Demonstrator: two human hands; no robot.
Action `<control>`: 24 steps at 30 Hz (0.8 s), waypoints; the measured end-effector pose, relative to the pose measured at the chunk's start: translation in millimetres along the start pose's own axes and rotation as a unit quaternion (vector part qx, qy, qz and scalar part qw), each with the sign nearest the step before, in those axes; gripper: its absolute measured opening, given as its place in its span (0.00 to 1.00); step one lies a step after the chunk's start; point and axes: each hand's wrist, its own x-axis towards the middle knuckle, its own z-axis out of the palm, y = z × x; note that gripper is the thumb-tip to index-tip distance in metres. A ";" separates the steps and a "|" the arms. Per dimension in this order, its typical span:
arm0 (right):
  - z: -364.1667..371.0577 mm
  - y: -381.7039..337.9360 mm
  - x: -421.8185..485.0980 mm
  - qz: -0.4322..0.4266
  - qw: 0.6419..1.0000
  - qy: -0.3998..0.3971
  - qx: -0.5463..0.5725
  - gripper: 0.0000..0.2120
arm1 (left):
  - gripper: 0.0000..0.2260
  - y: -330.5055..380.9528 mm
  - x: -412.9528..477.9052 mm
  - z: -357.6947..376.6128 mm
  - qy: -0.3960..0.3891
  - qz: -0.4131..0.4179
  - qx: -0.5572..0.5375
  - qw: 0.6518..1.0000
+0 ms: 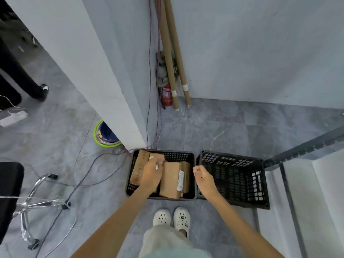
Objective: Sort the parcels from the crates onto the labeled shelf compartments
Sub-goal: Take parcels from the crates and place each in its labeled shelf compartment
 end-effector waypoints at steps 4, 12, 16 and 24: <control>25.2 33.7 42.9 0.058 0.998 -0.007 -0.019 0.10 | 0.08 -45.8 35.7 10.5 0.005 -0.023 0.052 0.998; 109.3 141.2 141.4 0.137 0.989 -0.045 -0.039 0.15 | 0.14 -176.6 130.7 56.8 -0.193 -0.054 0.254 0.946; 167.2 213.8 186.3 0.160 0.984 -0.077 -0.008 0.21 | 0.11 -257.4 168.2 103.5 -0.235 -0.127 0.232 0.935; 255.5 309.5 258.8 0.161 0.982 -0.098 0.017 0.53 | 0.28 -379.4 202.2 177.0 -0.181 -0.166 0.254 0.936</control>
